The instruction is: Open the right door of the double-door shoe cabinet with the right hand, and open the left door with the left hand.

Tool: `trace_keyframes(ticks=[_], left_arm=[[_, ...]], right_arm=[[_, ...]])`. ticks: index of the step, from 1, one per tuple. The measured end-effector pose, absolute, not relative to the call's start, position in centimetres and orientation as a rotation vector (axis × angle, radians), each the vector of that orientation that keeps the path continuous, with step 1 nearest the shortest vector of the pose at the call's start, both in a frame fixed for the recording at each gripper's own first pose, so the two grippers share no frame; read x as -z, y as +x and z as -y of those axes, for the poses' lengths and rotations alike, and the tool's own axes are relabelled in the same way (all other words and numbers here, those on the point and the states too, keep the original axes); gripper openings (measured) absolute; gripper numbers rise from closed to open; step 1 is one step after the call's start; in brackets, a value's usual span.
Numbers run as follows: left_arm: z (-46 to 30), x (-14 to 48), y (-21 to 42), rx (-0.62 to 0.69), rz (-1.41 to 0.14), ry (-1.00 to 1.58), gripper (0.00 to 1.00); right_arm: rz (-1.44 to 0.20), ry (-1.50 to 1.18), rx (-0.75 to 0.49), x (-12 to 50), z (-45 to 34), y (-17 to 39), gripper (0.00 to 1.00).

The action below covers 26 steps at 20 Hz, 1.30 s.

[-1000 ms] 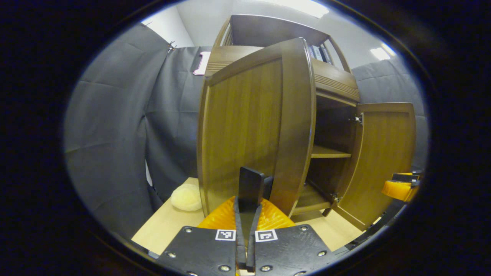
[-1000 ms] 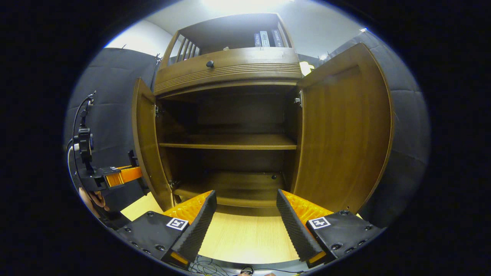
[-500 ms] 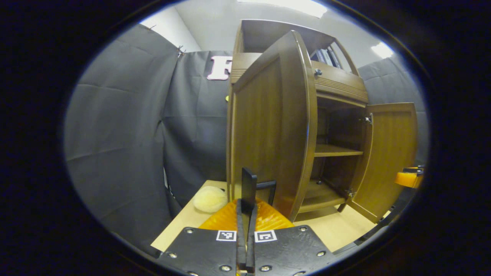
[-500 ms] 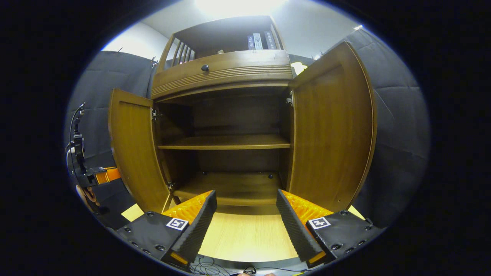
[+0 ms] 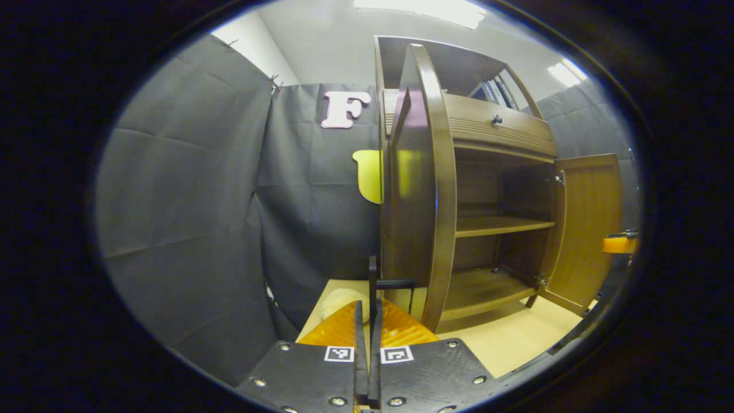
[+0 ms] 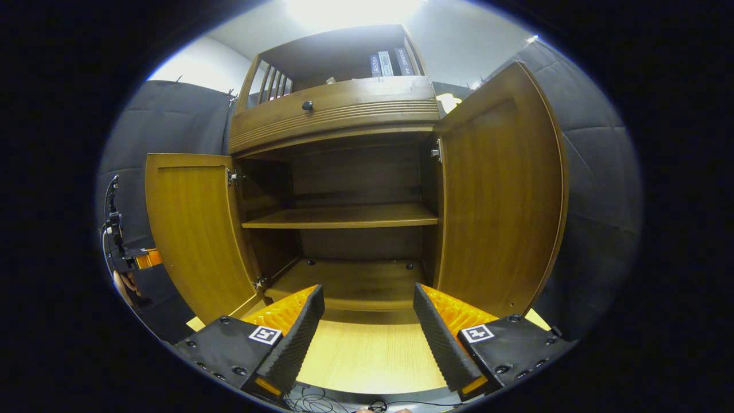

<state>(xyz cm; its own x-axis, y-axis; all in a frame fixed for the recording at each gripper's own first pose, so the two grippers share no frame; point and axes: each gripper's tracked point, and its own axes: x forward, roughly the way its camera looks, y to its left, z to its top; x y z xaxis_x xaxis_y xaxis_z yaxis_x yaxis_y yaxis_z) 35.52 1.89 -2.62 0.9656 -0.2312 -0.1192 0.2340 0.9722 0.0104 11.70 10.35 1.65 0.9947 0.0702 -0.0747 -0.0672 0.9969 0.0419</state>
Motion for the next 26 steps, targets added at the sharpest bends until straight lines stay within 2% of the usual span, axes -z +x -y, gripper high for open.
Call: trace_keyframes(ticks=[8, 18, 26], left_arm=[[-3.0, 2.3, 35.6, 0.256, -0.115, 0.001, 0.02], [-5.0, 0.0, 31.7, 0.185, -0.075, -0.020, 0.02], [-5.7, -7.5, 26.5, 0.136, 0.046, -0.125, 0.02]], right_arm=[[-0.070, 0.043, -0.028, -1.9, -9.4, 11.4, 0.92], [-0.080, 0.034, 0.033, -2.0, -7.8, 10.6, 0.93], [-0.073, -0.003, 0.021, -4.5, -8.0, 10.6, 0.92]])
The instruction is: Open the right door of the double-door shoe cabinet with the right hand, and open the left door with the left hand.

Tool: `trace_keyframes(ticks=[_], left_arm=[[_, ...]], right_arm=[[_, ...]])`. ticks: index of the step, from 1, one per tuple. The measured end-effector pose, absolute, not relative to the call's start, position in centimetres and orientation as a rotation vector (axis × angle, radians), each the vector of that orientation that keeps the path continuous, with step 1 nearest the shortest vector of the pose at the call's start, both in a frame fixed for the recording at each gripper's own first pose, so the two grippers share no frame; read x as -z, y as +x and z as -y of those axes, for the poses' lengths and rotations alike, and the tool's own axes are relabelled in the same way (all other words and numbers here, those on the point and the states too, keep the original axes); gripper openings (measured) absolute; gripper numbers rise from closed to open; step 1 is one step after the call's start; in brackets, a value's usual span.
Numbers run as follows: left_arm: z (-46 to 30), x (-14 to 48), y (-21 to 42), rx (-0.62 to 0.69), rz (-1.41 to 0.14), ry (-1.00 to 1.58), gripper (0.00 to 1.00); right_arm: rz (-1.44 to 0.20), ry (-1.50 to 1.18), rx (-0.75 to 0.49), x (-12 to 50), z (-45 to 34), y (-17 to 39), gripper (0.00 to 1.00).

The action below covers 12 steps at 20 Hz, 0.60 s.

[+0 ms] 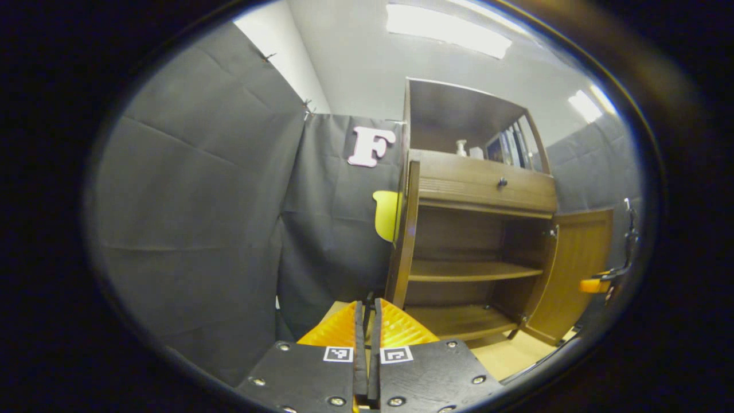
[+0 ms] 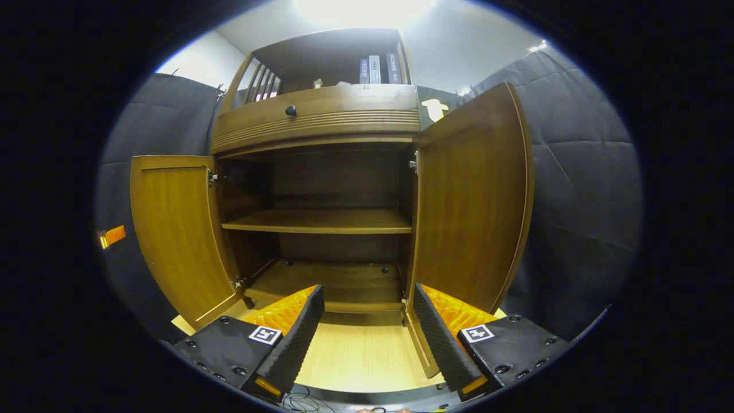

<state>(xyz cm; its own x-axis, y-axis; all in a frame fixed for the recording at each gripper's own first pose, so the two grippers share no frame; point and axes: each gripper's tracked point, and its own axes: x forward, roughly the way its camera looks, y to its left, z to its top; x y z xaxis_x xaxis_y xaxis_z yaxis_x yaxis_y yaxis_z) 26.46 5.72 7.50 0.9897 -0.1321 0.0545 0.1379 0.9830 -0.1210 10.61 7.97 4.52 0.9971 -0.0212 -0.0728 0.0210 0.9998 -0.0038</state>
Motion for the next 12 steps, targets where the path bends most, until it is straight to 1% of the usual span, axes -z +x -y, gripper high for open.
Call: trace_keyframes(ticks=[3, 9, 12], left_arm=[[-5.2, -10.3, 25.2, 0.134, 0.068, -0.148, 0.02], [0.6, -10.9, 24.3, 0.071, 0.057, -0.053, 0.89], [5.9, -11.3, 23.7, 0.109, 0.063, -0.064, 0.90]], right_arm=[[-0.058, 0.004, 0.023, -5.5, -7.4, 10.6, 0.93], [-0.064, 0.004, -0.052, -6.3, -6.2, 11.3, 0.93], [-0.051, 0.039, -0.119, -6.6, -6.3, 10.7, 0.93]])
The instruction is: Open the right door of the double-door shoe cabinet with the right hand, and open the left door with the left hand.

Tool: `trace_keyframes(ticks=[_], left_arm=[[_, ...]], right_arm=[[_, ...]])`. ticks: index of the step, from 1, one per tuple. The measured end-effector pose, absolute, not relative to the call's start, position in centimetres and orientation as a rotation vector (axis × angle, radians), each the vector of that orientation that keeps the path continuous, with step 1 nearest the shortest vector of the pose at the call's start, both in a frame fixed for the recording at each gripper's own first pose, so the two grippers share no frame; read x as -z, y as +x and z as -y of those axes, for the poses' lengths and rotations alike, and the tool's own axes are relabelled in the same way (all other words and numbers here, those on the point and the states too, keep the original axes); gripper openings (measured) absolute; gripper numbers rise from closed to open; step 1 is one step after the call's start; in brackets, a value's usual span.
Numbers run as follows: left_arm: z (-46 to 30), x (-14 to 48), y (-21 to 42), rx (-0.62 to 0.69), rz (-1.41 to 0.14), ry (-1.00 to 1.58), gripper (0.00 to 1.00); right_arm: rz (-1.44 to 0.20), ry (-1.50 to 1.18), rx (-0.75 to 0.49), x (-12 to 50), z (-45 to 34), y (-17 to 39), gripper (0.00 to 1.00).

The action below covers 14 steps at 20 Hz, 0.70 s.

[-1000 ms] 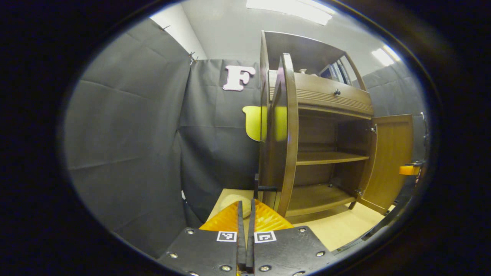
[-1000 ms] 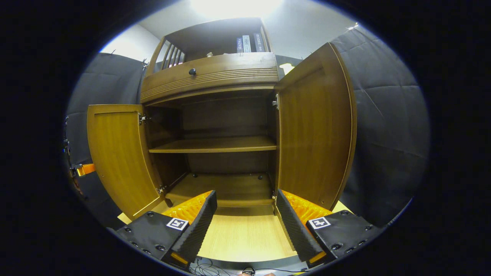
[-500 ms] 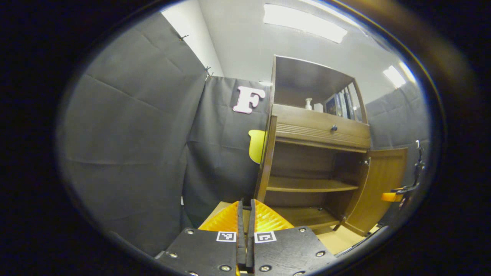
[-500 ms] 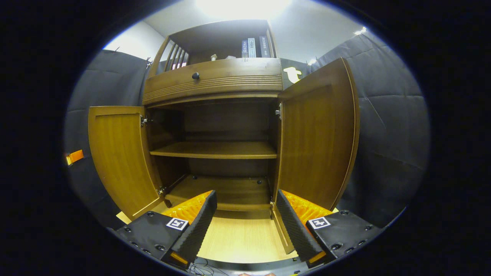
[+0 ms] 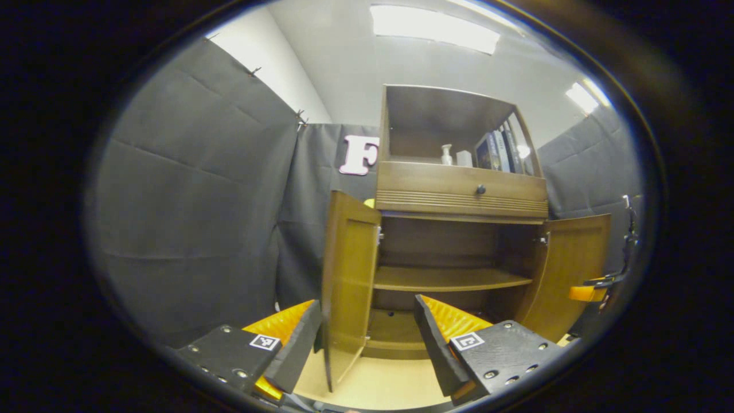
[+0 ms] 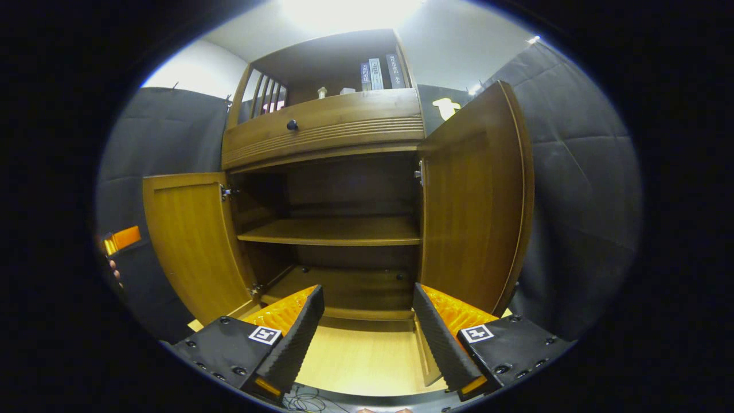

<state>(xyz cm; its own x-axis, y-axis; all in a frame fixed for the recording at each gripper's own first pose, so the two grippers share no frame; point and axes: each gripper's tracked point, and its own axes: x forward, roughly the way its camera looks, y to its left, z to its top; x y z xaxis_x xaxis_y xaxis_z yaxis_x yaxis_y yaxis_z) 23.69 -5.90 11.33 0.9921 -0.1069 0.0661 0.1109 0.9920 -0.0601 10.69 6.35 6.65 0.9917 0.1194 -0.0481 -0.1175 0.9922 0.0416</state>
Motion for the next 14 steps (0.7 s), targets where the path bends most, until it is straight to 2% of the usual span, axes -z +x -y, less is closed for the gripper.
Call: trace_keyframes(ticks=[5, 6, 10, 11, 12, 14], left_arm=[[12.1, -9.4, 22.5, 0.100, 0.011, 0.000, 0.90], [13.0, -9.0, 22.2, 0.090, -0.008, 0.029, 0.89], [15.7, -8.5, 20.6, 0.067, -0.037, 0.057, 0.90], [16.1, -8.4, 20.3, 0.057, -0.043, 0.047, 0.90], [16.4, -8.3, 19.8, 0.043, -0.048, 0.038, 0.89], [16.9, -8.5, 18.7, 0.016, -0.048, 0.027, 0.90]], right_arm=[[-0.106, 0.048, -0.211, -4.3, -6.4, 9.7, 0.93], [-0.100, 0.038, -0.226, -4.3, -6.3, 9.5, 0.98], [-0.060, -0.002, -0.269, -4.8, -5.3, 8.5, 0.93], [-0.057, -0.002, -0.284, -4.6, -5.0, 8.1, 0.98], [-0.060, 0.002, -0.302, -4.4, -4.8, 7.6, 0.93], [-0.066, -0.009, -0.330, -3.9, -3.9, 6.8, 0.93]])
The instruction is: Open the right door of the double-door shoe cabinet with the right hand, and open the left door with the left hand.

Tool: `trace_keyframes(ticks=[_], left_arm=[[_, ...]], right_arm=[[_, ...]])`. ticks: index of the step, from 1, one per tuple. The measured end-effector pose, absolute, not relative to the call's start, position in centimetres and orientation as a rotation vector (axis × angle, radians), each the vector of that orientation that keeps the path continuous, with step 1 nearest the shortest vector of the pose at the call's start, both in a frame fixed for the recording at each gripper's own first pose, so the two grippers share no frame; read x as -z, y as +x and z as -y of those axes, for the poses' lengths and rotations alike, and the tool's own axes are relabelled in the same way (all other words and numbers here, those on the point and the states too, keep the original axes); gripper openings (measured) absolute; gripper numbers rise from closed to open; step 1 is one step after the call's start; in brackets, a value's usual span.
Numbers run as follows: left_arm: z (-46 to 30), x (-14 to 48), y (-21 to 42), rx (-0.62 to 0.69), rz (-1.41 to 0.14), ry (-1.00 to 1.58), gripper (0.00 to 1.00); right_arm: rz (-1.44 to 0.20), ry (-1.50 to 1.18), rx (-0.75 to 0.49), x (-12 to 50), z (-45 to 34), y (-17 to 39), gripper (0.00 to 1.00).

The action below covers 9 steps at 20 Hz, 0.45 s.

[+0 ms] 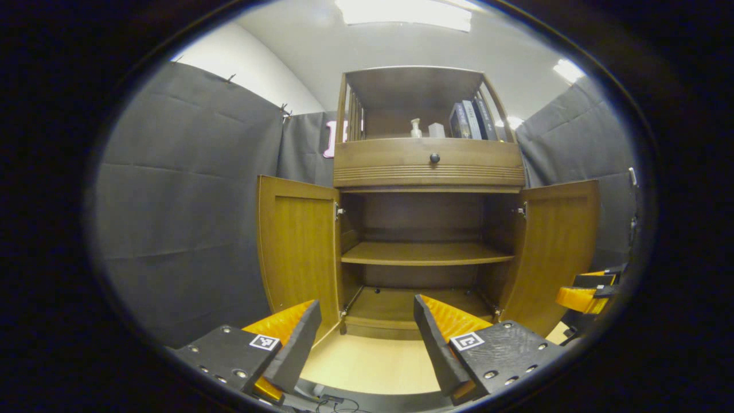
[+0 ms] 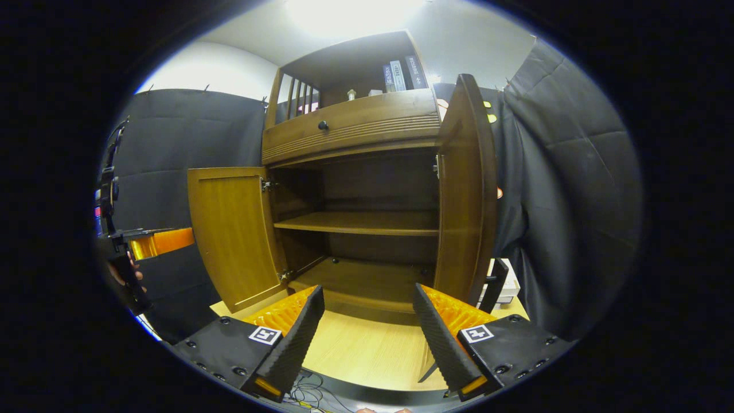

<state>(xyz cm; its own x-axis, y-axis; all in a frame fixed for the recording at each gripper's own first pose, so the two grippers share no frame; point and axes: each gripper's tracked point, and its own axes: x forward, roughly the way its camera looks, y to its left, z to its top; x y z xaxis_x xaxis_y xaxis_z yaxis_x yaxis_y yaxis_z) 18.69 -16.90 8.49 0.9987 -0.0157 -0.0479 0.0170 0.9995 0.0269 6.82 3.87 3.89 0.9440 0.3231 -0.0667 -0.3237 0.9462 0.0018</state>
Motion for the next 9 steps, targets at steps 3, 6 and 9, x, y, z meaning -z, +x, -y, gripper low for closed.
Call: trace_keyframes(ticks=[3, 6, 9], left_arm=[[16.6, -9.5, 16.9, -0.043, -0.019, -0.012, 0.90], [17.5, -10.4, 16.5, -0.025, 0.015, -0.078, 0.90], [18.0, -9.6, 17.1, 0.053, 0.002, -0.068, 0.90]], right_arm=[[-0.061, 0.005, -0.348, -4.3, -2.1, 6.0, 0.93], [-0.060, -0.003, -0.354, -4.7, -1.8, 5.7, 0.92], [-0.059, -0.002, -0.333, -4.5, -2.5, 5.7, 0.92]])
